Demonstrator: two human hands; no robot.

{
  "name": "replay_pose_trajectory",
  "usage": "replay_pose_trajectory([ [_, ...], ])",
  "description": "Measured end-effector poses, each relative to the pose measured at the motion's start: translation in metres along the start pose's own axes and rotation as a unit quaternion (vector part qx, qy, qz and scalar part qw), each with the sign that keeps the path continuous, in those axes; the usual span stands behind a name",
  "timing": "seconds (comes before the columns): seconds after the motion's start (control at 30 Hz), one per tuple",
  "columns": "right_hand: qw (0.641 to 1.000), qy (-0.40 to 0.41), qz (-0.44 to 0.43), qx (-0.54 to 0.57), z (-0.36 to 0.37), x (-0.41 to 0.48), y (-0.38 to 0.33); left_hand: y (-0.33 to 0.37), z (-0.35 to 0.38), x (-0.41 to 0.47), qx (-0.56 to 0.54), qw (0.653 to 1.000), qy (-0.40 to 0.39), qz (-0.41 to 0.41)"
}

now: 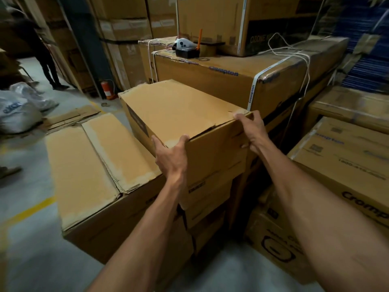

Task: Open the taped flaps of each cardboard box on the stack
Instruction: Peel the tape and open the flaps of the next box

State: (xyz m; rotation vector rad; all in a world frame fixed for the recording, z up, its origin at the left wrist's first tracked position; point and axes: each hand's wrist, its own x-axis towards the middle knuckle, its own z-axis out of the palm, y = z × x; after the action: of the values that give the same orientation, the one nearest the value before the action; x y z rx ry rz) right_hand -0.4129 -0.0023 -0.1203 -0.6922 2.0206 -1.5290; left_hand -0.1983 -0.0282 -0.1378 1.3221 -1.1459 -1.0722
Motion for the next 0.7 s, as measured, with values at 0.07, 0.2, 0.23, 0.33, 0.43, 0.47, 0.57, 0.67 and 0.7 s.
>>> replay_pose_trajectory([
  [0.07, 1.000, 0.006, -0.011, 0.002, -0.012, -0.011, -0.008, 0.009, -0.006, -0.012, -0.003, 1.000, -0.002, 0.002],
  [0.2, 0.998, 0.030, -0.052, 0.012, -0.045, -0.040, -0.019, 0.027, -0.017, -0.051, -0.010, 1.000, -0.013, 0.015],
  [0.23, 0.997, 0.034, -0.060, 0.014, -0.055, -0.049, -0.021, 0.031, -0.020, -0.063, -0.014, 0.999, -0.017, 0.023],
  [0.33, 0.996, 0.046, -0.076, 0.017, -0.090, -0.080, -0.027, 0.050, -0.030, -0.108, -0.033, 0.998, -0.030, 0.042],
  [0.43, 0.994, 0.056, -0.089, 0.028, -0.129, -0.115, -0.032, 0.067, -0.039, -0.156, -0.049, 0.996, -0.047, 0.059],
  [0.47, 0.993, 0.060, -0.093, 0.030, -0.144, -0.127, -0.033, 0.071, -0.042, -0.171, -0.049, 0.995, -0.052, 0.065],
  [0.57, 0.992, 0.073, -0.095, 0.045, -0.188, -0.163, -0.036, 0.084, -0.048, -0.216, -0.065, 0.992, -0.076, 0.071],
  [0.67, 0.990, 0.083, -0.088, 0.067, -0.232, -0.196, -0.037, 0.093, -0.052, -0.260, -0.072, 0.989, -0.110, 0.074],
  [0.7, 0.990, 0.088, -0.086, 0.069, -0.246, -0.207, -0.036, 0.095, -0.053, -0.275, -0.073, 0.987, -0.124, 0.078],
])
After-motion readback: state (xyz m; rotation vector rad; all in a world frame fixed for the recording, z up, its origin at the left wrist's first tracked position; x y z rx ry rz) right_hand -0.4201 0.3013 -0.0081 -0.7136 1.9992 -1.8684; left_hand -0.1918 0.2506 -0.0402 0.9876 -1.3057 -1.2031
